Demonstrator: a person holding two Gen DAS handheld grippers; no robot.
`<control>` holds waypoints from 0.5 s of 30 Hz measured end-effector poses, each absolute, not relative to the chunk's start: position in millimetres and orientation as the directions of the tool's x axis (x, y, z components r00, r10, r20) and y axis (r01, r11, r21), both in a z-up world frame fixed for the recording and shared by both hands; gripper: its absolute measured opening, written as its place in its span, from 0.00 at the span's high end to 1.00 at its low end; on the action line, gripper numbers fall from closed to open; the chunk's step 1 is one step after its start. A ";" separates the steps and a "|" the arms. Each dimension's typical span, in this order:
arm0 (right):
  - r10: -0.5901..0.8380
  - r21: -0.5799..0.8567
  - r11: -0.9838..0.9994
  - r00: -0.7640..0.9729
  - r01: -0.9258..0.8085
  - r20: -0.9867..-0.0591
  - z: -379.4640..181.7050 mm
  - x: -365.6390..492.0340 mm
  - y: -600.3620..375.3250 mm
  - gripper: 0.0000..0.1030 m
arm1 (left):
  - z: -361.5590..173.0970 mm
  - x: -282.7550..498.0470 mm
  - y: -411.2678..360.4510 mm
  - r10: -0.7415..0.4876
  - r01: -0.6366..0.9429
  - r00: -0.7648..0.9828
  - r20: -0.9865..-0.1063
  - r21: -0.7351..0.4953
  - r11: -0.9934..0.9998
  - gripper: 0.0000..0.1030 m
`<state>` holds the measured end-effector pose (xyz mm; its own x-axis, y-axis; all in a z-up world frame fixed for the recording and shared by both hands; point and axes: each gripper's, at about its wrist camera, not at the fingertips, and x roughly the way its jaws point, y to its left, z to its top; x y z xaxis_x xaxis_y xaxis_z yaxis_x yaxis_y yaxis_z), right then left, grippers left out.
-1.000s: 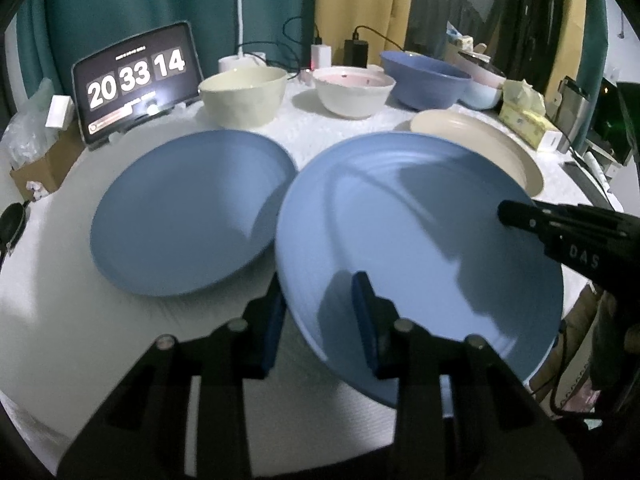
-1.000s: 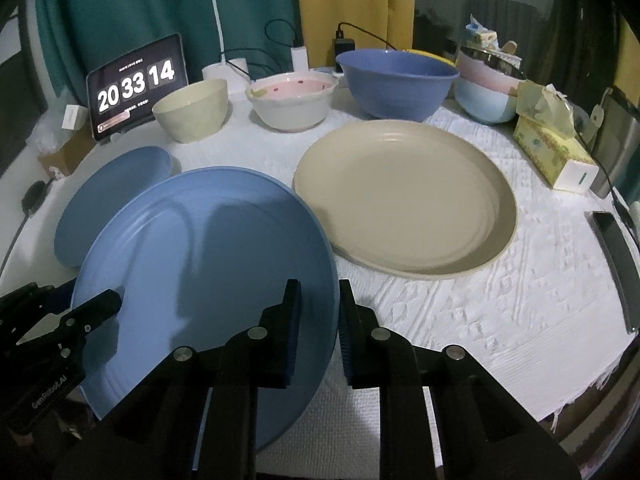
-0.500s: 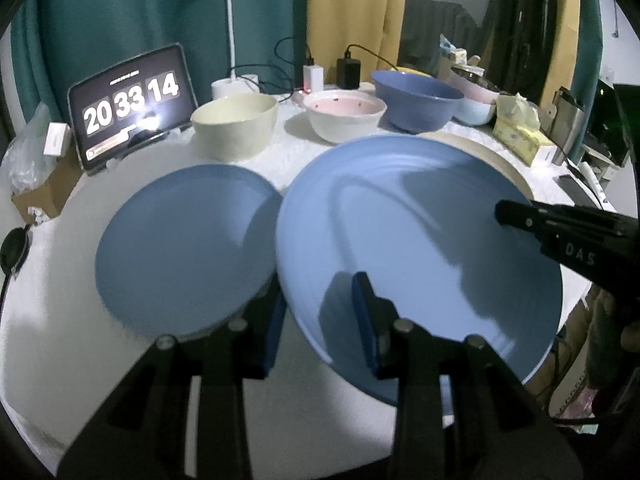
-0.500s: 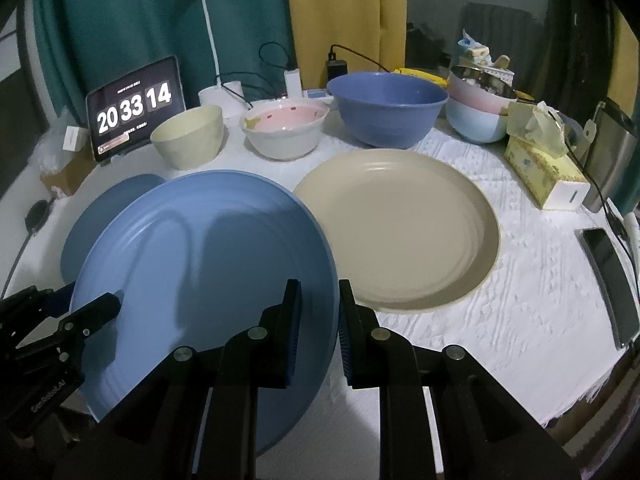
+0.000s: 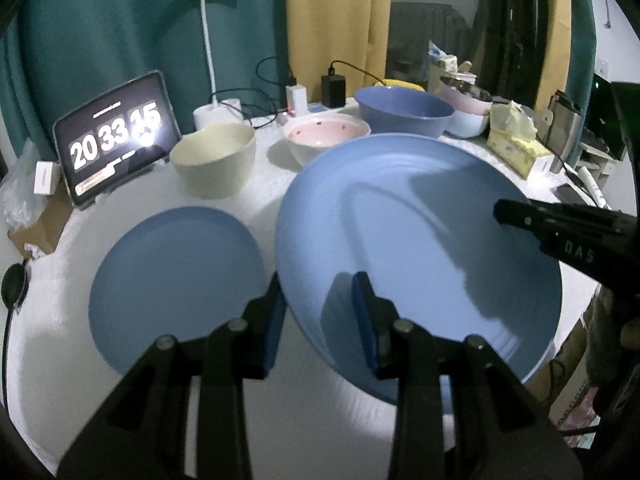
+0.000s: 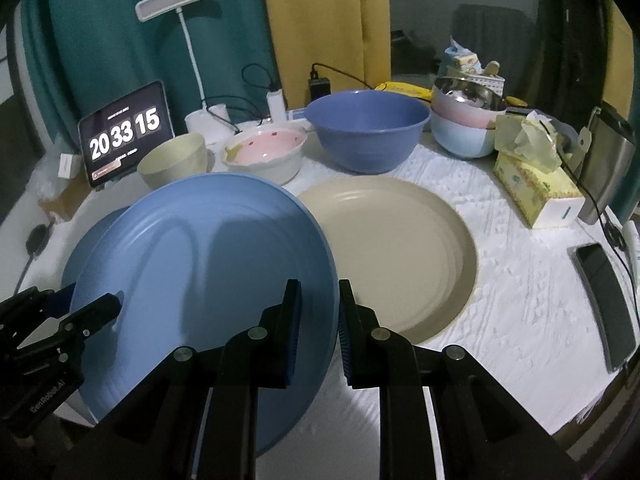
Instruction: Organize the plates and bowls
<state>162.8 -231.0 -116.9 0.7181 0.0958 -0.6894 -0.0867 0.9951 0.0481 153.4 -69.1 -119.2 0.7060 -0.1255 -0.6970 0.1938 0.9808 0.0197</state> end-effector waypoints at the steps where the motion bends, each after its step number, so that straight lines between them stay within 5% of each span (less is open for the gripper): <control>1: 0.097 0.050 0.995 0.720 -0.085 -0.688 -116.3 163.9 -233.3 0.81 | -118.6 155.3 -71.5 -0.126 0.195 0.706 -0.696 0.020 0.981 0.67; 15: 0.092 0.079 0.996 0.721 -0.051 -0.687 -116.0 188.8 -271.0 0.81 | -113.9 187.1 -107.1 -0.134 0.233 0.701 -0.701 0.048 0.971 0.67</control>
<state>188.8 -271.0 -116.0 0.7206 0.0916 -0.6873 -0.0513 0.9956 0.0790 187.1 -107.1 -113.9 0.7009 -0.1337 -0.7006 0.2331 0.9713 0.0478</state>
